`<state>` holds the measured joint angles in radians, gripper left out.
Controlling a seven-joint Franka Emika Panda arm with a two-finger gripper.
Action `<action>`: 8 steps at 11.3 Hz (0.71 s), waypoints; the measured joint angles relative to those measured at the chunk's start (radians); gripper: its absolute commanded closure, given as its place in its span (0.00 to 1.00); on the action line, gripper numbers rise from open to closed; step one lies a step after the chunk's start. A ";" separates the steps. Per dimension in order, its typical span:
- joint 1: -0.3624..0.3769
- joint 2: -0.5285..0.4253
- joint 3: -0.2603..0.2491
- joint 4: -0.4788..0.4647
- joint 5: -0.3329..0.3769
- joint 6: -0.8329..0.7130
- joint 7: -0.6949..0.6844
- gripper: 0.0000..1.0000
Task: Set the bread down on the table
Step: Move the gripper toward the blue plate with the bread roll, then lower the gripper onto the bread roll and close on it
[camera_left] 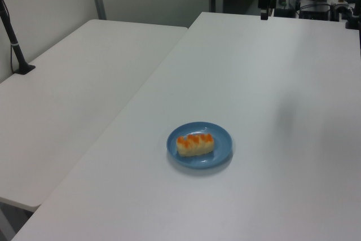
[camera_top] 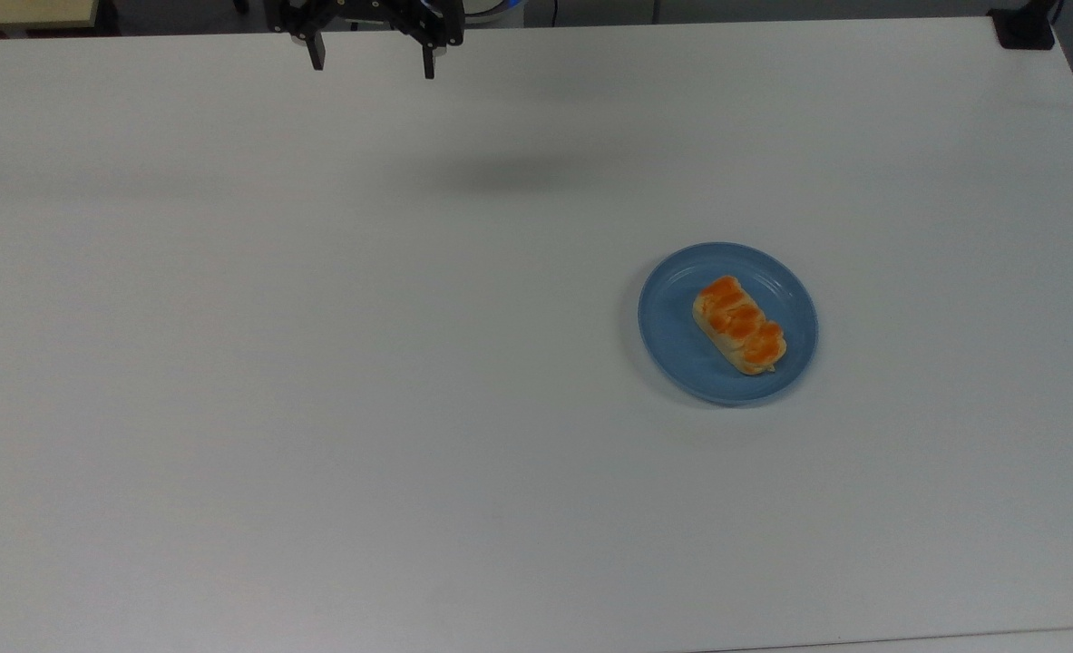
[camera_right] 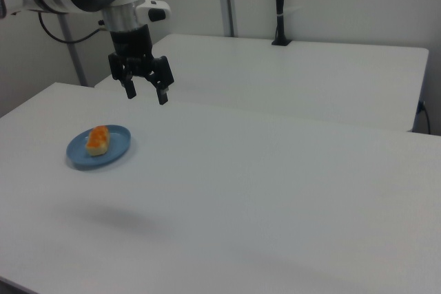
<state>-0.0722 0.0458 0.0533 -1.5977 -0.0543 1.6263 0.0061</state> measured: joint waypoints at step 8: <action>0.218 0.126 0.016 -0.012 0.000 0.115 0.073 0.00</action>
<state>0.1459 0.1718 0.0688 -1.6095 -0.0540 1.7414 0.0788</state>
